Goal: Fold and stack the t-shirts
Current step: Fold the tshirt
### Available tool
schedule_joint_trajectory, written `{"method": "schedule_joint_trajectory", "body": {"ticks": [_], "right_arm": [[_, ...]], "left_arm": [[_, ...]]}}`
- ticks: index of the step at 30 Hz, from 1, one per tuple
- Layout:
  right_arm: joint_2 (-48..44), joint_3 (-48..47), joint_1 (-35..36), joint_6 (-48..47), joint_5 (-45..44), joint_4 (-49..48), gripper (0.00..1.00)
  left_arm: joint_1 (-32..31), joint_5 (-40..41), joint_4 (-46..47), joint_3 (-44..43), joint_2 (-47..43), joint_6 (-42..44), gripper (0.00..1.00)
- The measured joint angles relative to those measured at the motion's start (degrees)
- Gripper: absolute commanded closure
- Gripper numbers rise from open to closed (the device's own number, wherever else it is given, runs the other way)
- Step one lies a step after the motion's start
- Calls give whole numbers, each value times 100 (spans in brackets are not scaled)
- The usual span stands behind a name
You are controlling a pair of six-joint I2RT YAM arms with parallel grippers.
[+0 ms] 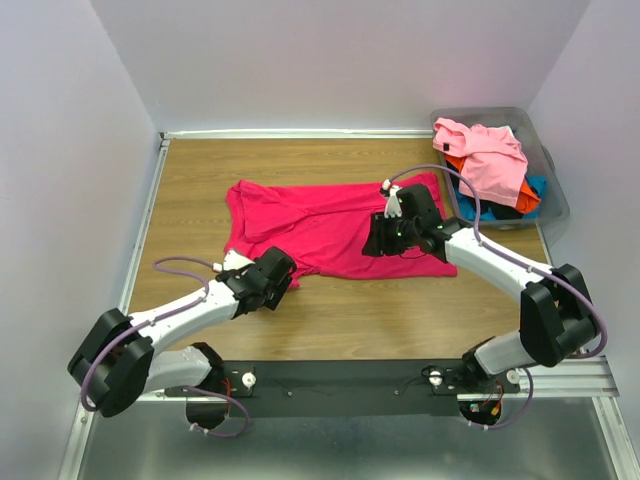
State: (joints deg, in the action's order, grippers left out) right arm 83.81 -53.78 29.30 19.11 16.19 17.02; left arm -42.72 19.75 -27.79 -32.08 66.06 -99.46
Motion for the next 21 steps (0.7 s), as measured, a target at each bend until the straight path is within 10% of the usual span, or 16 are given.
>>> {"method": "schedule_joint_trajectory", "body": {"ticks": [5, 12, 21], "right_arm": [[0, 11, 0, 0, 22, 0, 52], [0, 22, 0, -17, 111, 0, 52], [254, -321, 203, -68, 437, -17, 52]], "left_arm": [[101, 114, 157, -39, 380, -2, 57], [109, 114, 208, -232, 542, 205, 98], [116, -9, -365, -592, -118, 1023, 100]]}}
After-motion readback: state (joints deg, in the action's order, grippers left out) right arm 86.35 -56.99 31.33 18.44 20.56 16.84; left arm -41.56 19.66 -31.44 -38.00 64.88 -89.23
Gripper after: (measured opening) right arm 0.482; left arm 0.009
